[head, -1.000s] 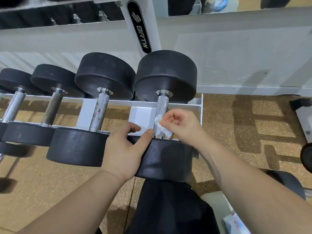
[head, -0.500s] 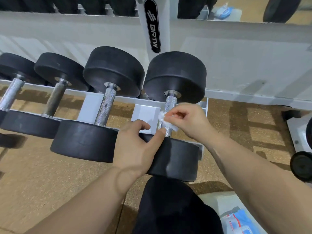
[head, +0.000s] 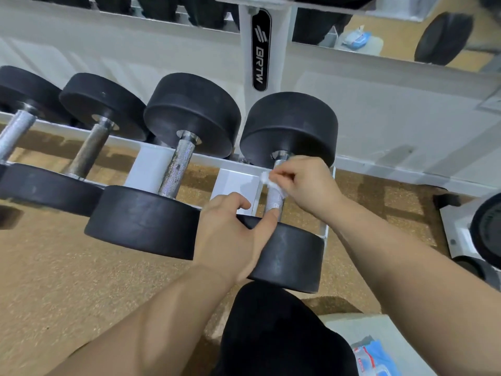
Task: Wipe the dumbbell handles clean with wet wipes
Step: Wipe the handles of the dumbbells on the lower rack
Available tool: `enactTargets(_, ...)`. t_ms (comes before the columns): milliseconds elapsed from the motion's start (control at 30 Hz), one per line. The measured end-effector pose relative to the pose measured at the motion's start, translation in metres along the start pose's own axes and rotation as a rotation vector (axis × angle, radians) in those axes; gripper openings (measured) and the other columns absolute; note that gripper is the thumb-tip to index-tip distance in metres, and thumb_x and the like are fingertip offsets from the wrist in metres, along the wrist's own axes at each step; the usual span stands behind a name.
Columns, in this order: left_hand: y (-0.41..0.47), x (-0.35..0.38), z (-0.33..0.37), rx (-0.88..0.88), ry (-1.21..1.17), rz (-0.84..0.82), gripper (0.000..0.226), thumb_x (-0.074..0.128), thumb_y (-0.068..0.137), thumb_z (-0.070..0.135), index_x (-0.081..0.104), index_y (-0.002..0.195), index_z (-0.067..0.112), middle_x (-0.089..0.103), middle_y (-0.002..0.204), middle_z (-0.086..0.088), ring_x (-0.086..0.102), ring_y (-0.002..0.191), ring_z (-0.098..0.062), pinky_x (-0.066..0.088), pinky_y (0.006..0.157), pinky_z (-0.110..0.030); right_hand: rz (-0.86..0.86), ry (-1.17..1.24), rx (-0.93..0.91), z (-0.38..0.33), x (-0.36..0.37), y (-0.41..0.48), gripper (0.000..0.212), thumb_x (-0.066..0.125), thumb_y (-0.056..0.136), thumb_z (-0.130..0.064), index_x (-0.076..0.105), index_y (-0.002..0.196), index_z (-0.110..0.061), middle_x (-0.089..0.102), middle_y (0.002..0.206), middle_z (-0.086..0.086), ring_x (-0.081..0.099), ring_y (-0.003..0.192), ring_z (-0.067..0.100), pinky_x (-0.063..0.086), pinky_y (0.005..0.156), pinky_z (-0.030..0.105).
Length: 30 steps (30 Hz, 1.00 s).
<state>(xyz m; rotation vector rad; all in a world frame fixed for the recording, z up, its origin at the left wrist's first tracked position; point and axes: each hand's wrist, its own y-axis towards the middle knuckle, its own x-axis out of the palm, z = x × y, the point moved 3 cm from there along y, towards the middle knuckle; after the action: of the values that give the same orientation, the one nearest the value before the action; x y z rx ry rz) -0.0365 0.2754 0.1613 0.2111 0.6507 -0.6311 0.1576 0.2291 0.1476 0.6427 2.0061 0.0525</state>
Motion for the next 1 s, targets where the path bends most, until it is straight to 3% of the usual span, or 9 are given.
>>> enactTargets(133,-0.001,0.001,-0.002,-0.001,-0.02,-0.004,0.045,0.067,0.076,0.06,0.063,0.095,0.02,0.054,0.095,0.012,0.05,0.105,-0.014,0.03,0.087,-0.015,0.053,0.003,0.09,0.003,-0.001,0.006,0.009,0.073,0.086,-0.022,0.08,0.087,-0.016,0.071,0.079,-0.003,0.062,0.077,0.014,0.053,0.074,0.037)
enactTargets(300,-0.001,0.0,0.0,-0.006,-0.027,-0.015,0.047,0.062,0.074,0.065,0.061,0.095,0.023,0.056,0.098,0.011,0.049,0.105,-0.014,0.034,0.089,-0.021,-0.359,0.089,-0.042,-0.017,-0.002,-0.034,0.01,0.079,0.084,-0.023,0.081,0.093,-0.018,0.075,0.087,-0.008,0.066,0.08,0.005,0.052,0.075,0.021)
enactTargets(400,0.0,0.001,-0.002,-0.006,-0.025,-0.012,0.044,0.066,0.077,0.064,0.061,0.095,0.024,0.057,0.099,0.011,0.049,0.106,-0.015,0.035,0.092,-0.023,-0.181,-0.057,-0.082,-0.012,0.0,-0.007,0.007,0.074,0.086,-0.022,0.081,0.087,-0.019,0.075,0.081,-0.003,0.067,0.075,0.014,0.052,0.07,0.031)
enactTargets(533,0.001,0.0,-0.003,0.006,-0.041,-0.003,0.05,0.06,0.073,0.071,0.059,0.095,0.026,0.055,0.098,0.015,0.049,0.106,-0.013,0.036,0.09,-0.023,-0.021,-0.163,0.133,0.001,0.001,0.017,0.015,0.064,0.087,-0.025,0.078,0.082,-0.02,0.072,0.08,0.0,0.062,0.074,0.017,0.051,0.07,0.035)
enactTargets(700,0.001,-0.001,-0.003,0.03,-0.064,0.02,0.044,0.067,0.074,0.064,0.059,0.091,0.024,0.057,0.094,0.01,0.052,0.099,-0.015,0.043,0.087,-0.029,-0.346,-0.014,-0.047,-0.022,0.002,-0.026,0.008,0.076,0.084,-0.026,0.081,0.089,-0.023,0.07,0.078,-0.012,0.062,0.075,0.006,0.047,0.069,0.02)
enactTargets(733,0.001,-0.001,-0.003,0.03,-0.063,0.021,0.042,0.07,0.076,0.061,0.059,0.091,0.023,0.058,0.094,0.009,0.052,0.099,-0.015,0.044,0.087,-0.03,-0.373,-0.045,-0.053,-0.023,0.001,-0.026,0.008,0.075,0.085,-0.029,0.081,0.088,-0.024,0.072,0.079,-0.01,0.063,0.076,0.008,0.048,0.069,0.022)
enactTargets(833,0.002,0.0,-0.004,0.026,-0.056,0.001,0.045,0.069,0.075,0.064,0.059,0.094,0.024,0.057,0.097,0.01,0.052,0.102,-0.016,0.045,0.091,-0.031,-0.265,-0.39,-0.022,-0.022,0.006,0.008,0.023,0.06,0.087,-0.029,0.074,0.071,-0.021,0.065,0.067,0.001,0.062,0.066,0.025,0.05,0.059,0.033)
enactTargets(933,0.002,0.0,-0.004,0.017,-0.059,-0.007,0.048,0.067,0.074,0.067,0.059,0.096,0.024,0.056,0.099,0.011,0.051,0.104,-0.015,0.044,0.092,-0.03,-0.209,-0.496,0.078,-0.021,0.005,0.038,0.032,0.051,0.087,-0.021,0.054,0.056,-0.016,0.052,0.057,0.001,0.055,0.056,0.027,0.047,0.05,0.035)
enactTargets(1000,0.002,0.0,-0.004,0.027,-0.052,-0.007,0.051,0.065,0.073,0.069,0.06,0.096,0.024,0.057,0.099,0.01,0.052,0.103,-0.015,0.045,0.092,-0.031,-0.225,-0.428,0.078,-0.019,0.002,0.032,0.027,0.057,0.09,-0.025,0.069,0.066,-0.021,0.063,0.066,-0.002,0.061,0.065,0.023,0.05,0.056,0.036)
